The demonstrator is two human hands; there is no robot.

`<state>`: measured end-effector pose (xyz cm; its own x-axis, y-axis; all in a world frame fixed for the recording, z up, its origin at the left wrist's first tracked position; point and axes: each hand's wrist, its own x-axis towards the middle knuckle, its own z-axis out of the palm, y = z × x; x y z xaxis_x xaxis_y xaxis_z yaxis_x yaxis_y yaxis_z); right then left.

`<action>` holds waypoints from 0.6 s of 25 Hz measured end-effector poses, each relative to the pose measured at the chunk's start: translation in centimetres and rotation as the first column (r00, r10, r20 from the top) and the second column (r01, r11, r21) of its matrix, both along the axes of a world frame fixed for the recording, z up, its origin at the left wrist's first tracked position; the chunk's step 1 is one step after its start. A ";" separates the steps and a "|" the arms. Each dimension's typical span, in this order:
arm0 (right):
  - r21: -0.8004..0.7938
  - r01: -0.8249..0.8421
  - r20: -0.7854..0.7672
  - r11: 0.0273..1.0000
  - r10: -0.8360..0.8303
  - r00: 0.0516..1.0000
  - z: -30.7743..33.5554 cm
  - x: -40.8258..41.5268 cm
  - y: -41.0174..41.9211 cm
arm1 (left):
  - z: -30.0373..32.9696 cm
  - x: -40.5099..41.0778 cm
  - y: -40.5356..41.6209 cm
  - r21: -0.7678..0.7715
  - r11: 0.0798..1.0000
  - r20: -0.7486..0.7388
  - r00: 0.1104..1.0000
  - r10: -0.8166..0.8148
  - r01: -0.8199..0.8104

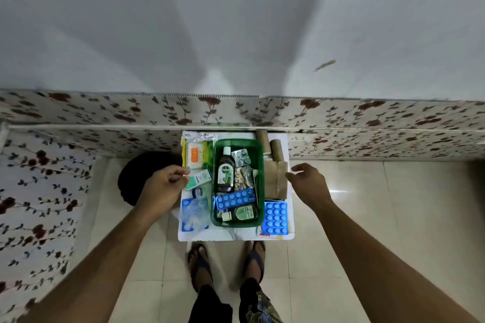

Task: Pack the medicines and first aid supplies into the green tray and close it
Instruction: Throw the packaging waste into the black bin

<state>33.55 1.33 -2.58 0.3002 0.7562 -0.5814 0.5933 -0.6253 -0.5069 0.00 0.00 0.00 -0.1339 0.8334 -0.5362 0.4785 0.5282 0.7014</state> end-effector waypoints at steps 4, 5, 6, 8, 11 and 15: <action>-0.168 0.032 0.064 0.985 -0.022 0.998 -5.0 -0.6 0.2 | -5.2 -0.3 -1.6 -0.025 0.993 -0.154 0.981 -0.114 0.111; -0.167 0.048 0.094 0.985 -0.033 0.995 -5.8 -0.7 0.0 | -6.2 -0.2 -2.3 -0.027 0.984 -0.192 0.965 -0.181 0.179; -0.162 0.060 0.118 0.985 -0.041 0.992 -6.3 -0.7 -0.2 | -6.7 -0.2 -3.0 -0.041 0.972 -0.222 0.946 -0.235 0.232; -0.138 0.103 0.118 0.985 -0.087 0.989 -6.7 -0.8 -0.2 | -7.3 -0.2 -3.8 -0.061 0.953 -0.270 0.914 -0.303 0.298; -0.123 0.107 0.096 0.987 -0.096 0.991 -7.7 -1.0 0.2 | -8.3 0.2 -4.4 -0.090 0.899 -0.343 0.834 -0.432 0.429; -0.079 0.112 0.036 0.991 -0.109 0.993 -7.7 -0.9 0.8 | -9.0 0.3 -3.8 -0.102 0.894 -0.399 0.806 -0.438 0.436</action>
<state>32.63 2.11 -10.23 0.3985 0.6685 -0.6279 0.5331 -0.7259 -0.4346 0.26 -3.84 -9.04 0.0399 0.8529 -0.5205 0.8972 0.1987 0.3943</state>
